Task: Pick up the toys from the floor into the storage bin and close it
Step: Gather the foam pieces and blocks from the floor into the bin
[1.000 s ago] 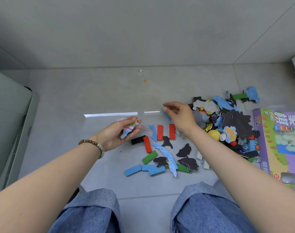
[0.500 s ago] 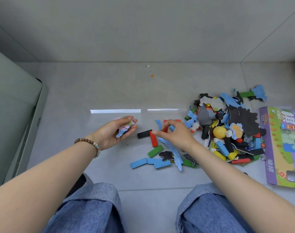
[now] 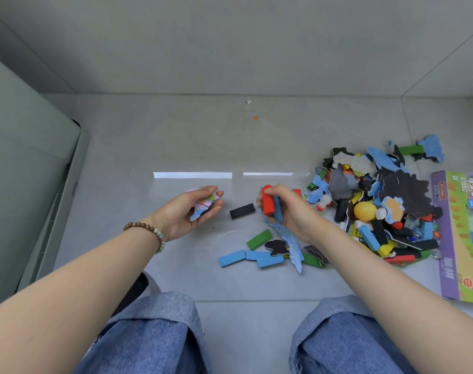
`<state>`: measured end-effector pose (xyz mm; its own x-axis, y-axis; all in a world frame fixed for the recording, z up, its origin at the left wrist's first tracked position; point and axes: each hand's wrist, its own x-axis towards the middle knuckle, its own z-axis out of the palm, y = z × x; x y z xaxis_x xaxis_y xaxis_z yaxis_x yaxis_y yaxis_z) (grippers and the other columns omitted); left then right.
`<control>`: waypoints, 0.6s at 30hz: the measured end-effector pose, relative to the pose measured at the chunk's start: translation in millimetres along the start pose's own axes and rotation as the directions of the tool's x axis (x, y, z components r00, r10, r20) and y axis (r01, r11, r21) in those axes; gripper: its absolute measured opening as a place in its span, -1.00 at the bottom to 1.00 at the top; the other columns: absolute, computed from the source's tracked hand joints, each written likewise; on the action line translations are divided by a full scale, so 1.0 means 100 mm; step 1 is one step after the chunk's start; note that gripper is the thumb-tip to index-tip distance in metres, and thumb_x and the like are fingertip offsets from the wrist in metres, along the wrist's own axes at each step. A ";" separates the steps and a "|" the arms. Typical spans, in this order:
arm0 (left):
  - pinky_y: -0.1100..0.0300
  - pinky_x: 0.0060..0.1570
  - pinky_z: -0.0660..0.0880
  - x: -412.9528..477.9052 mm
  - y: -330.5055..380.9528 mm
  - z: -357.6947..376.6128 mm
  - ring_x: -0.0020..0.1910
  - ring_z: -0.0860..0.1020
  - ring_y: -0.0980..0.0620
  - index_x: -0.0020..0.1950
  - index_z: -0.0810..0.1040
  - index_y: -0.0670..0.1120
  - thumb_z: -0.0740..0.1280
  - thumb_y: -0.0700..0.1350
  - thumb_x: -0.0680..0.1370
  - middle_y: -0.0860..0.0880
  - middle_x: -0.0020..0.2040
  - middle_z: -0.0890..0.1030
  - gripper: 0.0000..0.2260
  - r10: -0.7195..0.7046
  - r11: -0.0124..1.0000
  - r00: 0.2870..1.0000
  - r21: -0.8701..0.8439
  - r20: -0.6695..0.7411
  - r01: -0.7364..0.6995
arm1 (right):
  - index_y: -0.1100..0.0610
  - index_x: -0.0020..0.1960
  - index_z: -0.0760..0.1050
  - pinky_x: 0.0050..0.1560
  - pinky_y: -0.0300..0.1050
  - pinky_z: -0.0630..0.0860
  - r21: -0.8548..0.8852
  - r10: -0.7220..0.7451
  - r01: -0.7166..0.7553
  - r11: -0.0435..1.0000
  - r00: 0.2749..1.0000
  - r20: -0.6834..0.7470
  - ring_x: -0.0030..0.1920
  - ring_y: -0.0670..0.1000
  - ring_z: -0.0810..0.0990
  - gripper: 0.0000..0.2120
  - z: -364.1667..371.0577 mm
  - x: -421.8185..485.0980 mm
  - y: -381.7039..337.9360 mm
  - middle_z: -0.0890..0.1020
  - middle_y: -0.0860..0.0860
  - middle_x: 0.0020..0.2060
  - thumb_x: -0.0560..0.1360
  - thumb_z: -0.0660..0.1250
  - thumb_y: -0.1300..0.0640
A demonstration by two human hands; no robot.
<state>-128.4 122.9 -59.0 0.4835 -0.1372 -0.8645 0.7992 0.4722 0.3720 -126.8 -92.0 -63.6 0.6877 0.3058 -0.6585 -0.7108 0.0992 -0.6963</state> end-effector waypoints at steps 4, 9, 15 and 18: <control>0.20 -0.11 0.60 -0.01 0.01 -0.02 -0.15 0.65 0.04 0.05 0.55 -0.17 0.30 -0.22 0.56 -0.08 -0.01 0.65 -0.90 0.002 1.000 1.000 -0.005 -0.005 -0.002 | 0.15 -0.17 0.44 -0.36 -0.22 0.43 0.035 -0.038 0.035 0.999 0.994 0.101 -0.35 -0.03 0.49 -0.85 -0.01 0.03 -0.14 0.59 0.03 -0.31 0.43 0.28 0.05; 0.21 -0.12 0.61 -0.01 0.01 -0.05 -0.22 0.66 0.06 0.02 0.55 -0.18 0.29 -0.22 0.56 -0.08 -0.04 0.66 -0.91 0.001 1.000 1.000 -0.007 -0.013 -0.001 | 0.05 -0.12 0.56 -0.36 -0.27 0.28 -0.671 -0.226 0.186 0.717 0.974 0.029 -0.42 -0.05 0.28 -0.82 0.00 0.18 -0.04 0.35 0.02 -0.46 0.35 0.52 0.05; 0.21 -0.11 0.60 -0.02 0.01 -0.04 -0.11 0.62 0.03 0.03 0.54 -0.18 0.28 -0.23 0.57 -0.09 -0.02 0.65 -0.91 0.002 1.000 1.000 -0.006 -0.023 -0.002 | -0.11 0.06 0.59 -0.21 -0.25 0.34 -0.942 -0.243 0.147 0.302 0.967 0.073 -0.19 -0.17 0.47 -0.70 0.11 0.28 0.08 0.51 -0.21 -0.23 0.34 0.48 -0.06; 0.21 -0.11 0.60 -0.01 0.00 -0.03 -0.12 0.63 0.03 0.03 0.54 -0.18 0.27 -0.23 0.57 -0.09 -0.01 0.64 -0.91 0.002 1.000 1.000 -0.008 -0.019 -0.002 | -0.06 -0.03 0.60 -0.15 -0.19 0.39 -0.967 -0.272 0.158 0.202 0.957 0.099 -0.07 -0.06 0.53 -0.79 0.11 0.30 0.12 0.55 -0.12 -0.10 0.36 0.46 -0.06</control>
<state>-129.8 125.7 -59.3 0.4777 -0.1195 -0.8704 0.7956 0.4791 0.3709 -115.8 -71.5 -88.8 0.8369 0.3596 -0.4126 0.1072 -0.8470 -0.5207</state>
